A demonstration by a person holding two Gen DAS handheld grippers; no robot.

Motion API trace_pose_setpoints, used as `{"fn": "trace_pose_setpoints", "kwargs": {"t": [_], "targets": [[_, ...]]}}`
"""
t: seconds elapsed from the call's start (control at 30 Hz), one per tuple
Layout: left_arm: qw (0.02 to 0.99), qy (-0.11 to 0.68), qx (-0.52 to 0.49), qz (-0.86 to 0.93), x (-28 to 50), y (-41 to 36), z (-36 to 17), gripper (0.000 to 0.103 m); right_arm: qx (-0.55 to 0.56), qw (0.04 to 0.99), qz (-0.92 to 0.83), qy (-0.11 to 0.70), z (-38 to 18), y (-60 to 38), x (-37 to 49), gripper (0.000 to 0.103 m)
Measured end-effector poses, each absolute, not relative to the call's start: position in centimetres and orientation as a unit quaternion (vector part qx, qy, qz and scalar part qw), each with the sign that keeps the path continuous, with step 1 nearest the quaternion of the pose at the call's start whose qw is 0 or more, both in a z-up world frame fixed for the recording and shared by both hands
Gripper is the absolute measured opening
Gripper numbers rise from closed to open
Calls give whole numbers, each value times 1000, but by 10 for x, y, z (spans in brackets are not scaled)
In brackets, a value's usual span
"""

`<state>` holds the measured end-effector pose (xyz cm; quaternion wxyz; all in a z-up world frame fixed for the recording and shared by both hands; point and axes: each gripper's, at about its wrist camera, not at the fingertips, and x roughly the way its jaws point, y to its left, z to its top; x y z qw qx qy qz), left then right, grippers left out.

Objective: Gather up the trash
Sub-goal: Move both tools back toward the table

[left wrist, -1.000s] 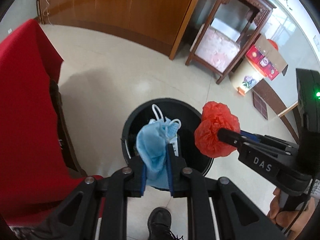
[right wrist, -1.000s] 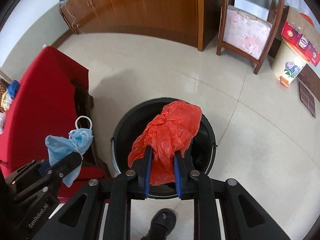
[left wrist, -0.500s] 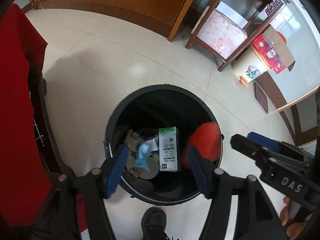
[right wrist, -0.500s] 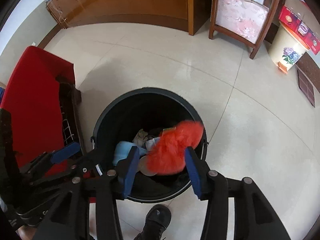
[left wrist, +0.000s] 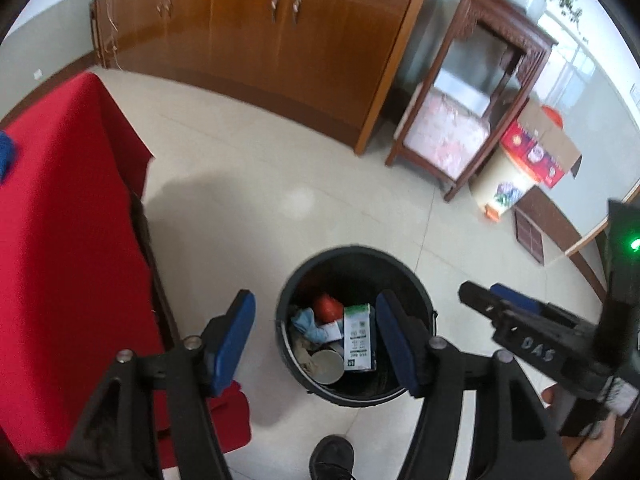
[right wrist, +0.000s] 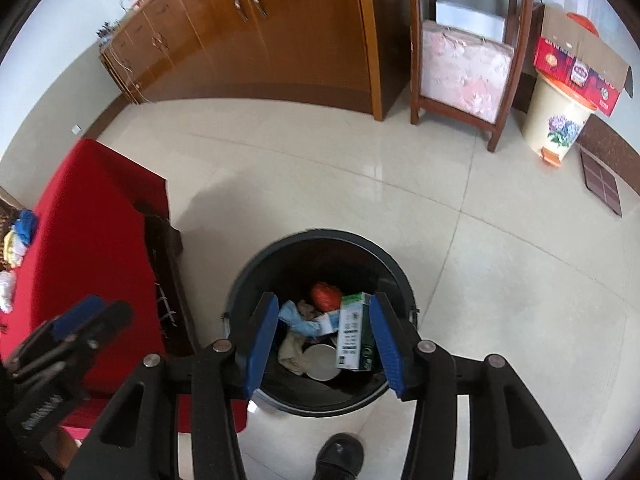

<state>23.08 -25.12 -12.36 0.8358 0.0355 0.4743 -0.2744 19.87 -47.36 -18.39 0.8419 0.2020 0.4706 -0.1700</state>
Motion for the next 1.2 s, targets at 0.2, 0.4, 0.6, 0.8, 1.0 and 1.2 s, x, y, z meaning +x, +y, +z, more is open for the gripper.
{"fn": "trace_pose_setpoints", "kwargs": {"t": [0.2,0.4,0.6,0.8,1.0,1.2], "targets": [[863,441,16,-246,228,-199,-87,65,201,872,-140,423,-145,-426,192,60],[889,413,2,-198,229,-143,-65,65,178,899,-82,393,-111,-360,207,65],[906,399,-22,-139,235,-80,-56,65,149,909,-21,388,-91,-289,240,66],[916,389,-46,-82,239,-17,-55,65,122,914,30,386,-81,-223,273,66],[922,381,-57,-40,247,33,-53,65,97,914,68,387,-78,-171,300,66],[921,383,-71,-6,263,75,-62,65,78,911,98,393,-82,-129,334,66]]}}
